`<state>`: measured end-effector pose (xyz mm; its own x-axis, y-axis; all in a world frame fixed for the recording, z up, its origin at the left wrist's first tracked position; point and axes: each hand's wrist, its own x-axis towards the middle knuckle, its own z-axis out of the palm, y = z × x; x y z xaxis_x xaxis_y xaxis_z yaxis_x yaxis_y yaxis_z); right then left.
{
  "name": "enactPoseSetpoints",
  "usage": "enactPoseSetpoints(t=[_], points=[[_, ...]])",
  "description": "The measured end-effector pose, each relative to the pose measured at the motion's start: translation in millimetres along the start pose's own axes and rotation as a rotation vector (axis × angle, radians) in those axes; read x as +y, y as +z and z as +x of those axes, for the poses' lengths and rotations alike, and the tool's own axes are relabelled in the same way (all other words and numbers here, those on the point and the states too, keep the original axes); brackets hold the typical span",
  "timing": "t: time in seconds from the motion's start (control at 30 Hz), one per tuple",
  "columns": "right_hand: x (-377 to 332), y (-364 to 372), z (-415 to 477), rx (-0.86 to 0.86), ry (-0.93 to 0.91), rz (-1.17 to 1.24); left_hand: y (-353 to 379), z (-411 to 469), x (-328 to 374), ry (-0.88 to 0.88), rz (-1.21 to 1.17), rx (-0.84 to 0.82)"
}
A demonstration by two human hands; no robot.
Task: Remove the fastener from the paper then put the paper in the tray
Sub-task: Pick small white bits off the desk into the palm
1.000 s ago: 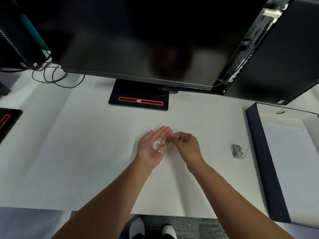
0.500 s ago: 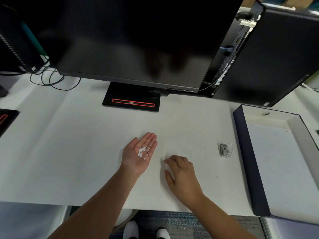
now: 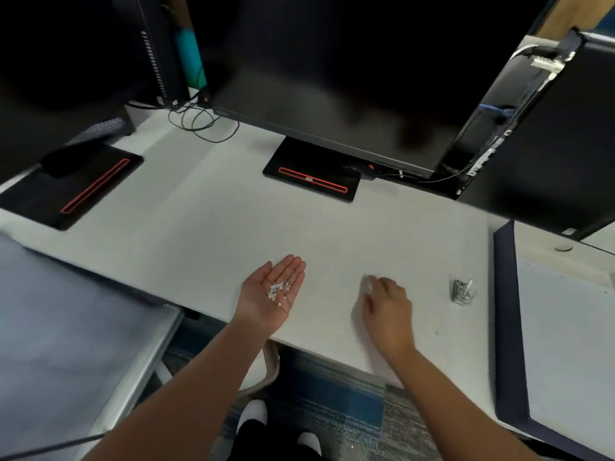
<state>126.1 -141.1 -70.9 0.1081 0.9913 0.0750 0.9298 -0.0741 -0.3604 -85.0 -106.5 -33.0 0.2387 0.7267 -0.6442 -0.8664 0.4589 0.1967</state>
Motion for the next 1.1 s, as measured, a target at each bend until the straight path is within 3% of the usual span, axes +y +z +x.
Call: enactPoseSetpoints(t=[0.2,0.73,0.8,0.93,1.1], points=[[17.4,-0.5,24.7,-0.031,0.025,-0.134,-1.5,-0.9,-10.3,0.007,0.000,-0.018],[22.2,4.5,36.5,-0.056,0.005,-0.212,18.9,19.6,-39.6,-0.052,0.019,-0.030],[28.2,-0.3,41.1,-0.113,0.075,-0.033,19.4,21.8,-43.1,-0.065,0.024,-0.038],[29.6,-27.0,43.2,-0.171,0.415,0.861,20.3,27.3,-47.7,-0.075,0.019,-0.047],[28.7,-47.5,42.3,-0.255,0.553,1.084,25.0,32.5,-55.4,-0.086,0.016,-0.050]])
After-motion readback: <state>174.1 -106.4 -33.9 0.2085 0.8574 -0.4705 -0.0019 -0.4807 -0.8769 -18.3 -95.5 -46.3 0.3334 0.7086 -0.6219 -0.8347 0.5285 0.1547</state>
